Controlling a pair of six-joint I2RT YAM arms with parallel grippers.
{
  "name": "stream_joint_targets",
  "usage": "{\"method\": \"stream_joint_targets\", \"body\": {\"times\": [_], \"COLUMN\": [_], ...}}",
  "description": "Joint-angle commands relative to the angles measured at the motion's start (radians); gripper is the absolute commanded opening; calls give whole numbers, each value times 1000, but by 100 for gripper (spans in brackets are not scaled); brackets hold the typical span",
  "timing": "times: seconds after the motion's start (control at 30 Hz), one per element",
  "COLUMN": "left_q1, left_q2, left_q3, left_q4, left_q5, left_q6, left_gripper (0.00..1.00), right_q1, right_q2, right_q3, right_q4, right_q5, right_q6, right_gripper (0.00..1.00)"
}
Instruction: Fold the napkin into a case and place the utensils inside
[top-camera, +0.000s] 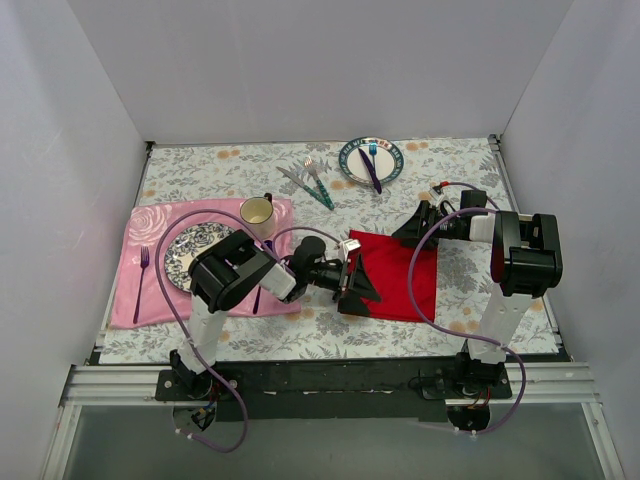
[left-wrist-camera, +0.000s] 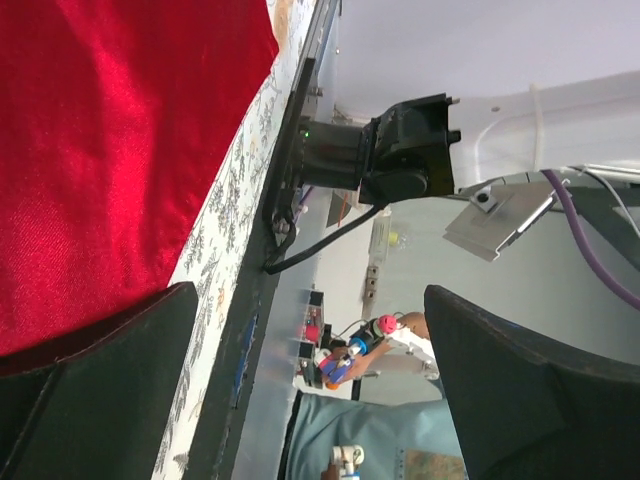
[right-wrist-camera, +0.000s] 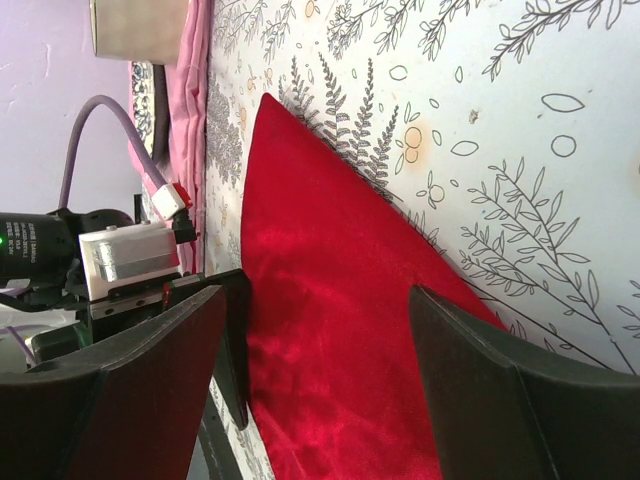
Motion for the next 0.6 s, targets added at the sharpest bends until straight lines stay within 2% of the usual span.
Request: {"method": "stream_joint_targets", "body": {"times": [0.0, 0.1, 0.2, 0.23, 0.33, 0.37, 0.43, 0.47, 0.57], "left_q1": [6, 6, 6, 6, 8, 8, 12, 14, 28], "left_q2": [32, 25, -49, -110, -220, -291, -363, -417, -495], "left_q3": [-15, -6, 8, 14, 47, 75, 115, 135, 176], "left_q4": [4, 10, -22, -51, -257, -401, -585, -756, -971], "left_q5": [-20, -9, 5, 16, 19, 13, -50, -76, -206], "left_q6": [-8, -3, 50, 113, 271, 411, 576, 750, 999], "left_gripper": [98, 98, 98, 98, 98, 98, 98, 98, 98], "right_q1": [-8, -8, -4, 0, 20, 23, 25, 25, 25], "right_q2": [45, 42, 22, 11, -48, -67, -124, -142, -200], "right_q3": [-3, -4, -6, -6, 8, 14, 39, 51, 97], "right_q4": [-50, -50, -50, -50, -85, -95, -139, -165, -263], "right_q5": [153, 147, 116, 86, 18, 3, -30, -36, -25], "right_q6": [-60, -62, -63, -63, -66, -68, -88, -106, -202], "right_gripper": [83, 83, 82, 82, 80, 79, 76, 76, 71]}}
